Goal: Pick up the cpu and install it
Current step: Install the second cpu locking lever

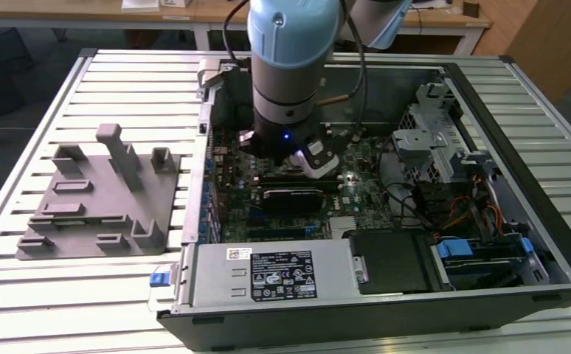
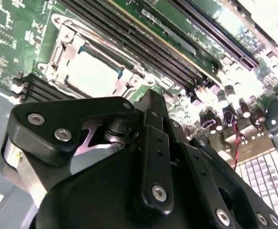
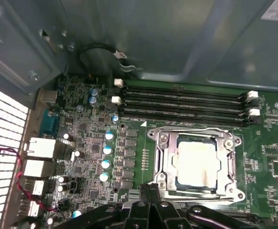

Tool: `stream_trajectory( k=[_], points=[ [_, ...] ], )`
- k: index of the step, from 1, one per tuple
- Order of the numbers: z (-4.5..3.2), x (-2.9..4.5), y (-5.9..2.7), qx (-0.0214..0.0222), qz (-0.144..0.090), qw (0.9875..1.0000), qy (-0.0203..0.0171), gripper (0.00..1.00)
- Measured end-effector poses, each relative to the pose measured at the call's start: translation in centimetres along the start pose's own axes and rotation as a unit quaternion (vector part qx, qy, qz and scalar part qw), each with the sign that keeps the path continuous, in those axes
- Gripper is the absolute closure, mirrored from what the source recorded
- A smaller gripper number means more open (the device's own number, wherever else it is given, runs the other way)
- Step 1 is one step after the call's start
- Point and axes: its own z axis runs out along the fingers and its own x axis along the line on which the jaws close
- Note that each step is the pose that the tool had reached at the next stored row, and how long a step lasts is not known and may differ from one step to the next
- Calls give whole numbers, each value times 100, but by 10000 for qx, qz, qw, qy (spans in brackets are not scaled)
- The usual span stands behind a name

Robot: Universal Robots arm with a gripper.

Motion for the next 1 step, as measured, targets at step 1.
stream_trajectory(
  k=[1],
  points=[
    [-18, 0, 5, 1, 0, 10000, 0, 89]
  ],
)
